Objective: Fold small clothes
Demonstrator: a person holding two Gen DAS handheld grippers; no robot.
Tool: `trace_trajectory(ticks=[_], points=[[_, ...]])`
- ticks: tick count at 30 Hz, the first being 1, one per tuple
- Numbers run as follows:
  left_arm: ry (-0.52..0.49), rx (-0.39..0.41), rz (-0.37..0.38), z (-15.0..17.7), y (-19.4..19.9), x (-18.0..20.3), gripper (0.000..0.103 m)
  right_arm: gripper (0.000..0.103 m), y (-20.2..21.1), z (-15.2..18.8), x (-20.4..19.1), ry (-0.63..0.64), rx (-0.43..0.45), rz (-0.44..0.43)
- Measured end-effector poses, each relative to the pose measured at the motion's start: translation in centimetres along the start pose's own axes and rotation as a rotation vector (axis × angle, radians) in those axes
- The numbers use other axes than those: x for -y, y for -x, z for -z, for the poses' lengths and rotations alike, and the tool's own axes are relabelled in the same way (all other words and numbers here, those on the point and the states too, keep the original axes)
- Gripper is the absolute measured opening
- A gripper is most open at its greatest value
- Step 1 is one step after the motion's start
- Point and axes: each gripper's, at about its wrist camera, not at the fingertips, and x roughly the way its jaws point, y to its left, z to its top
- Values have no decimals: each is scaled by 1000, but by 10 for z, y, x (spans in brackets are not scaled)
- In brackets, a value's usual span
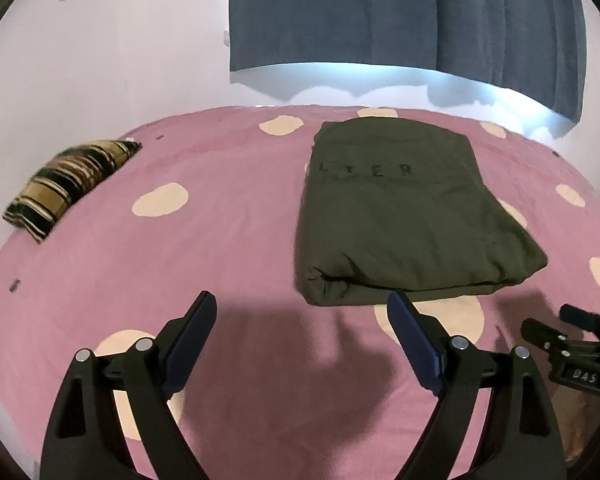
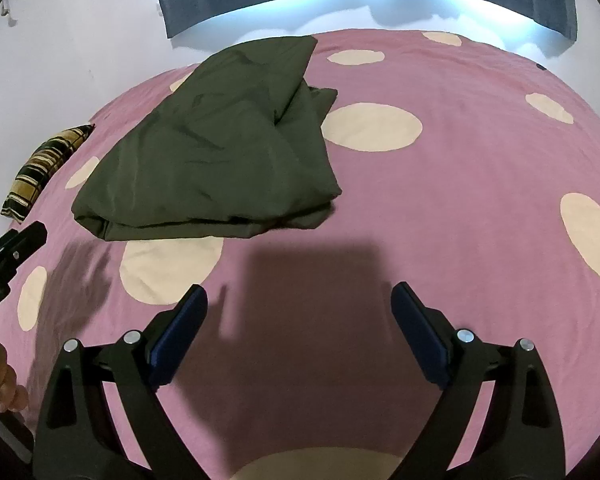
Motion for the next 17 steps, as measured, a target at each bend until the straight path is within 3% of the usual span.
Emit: trace_trajectory(ticks=[2,8,13,17], points=[[-25,9,-16,0,1,4,86,93,-1,1,-1,1,-4,-1],[3,71,44,2,10,2,87,93,-2,2,-5,8,-6,-10],[110,61,102,-22,16,-29,87,93,7,0,-5,0,6,-37],[183,73,38,-49,-2,-66,87,93,18,-19,12,-33,38,-61]])
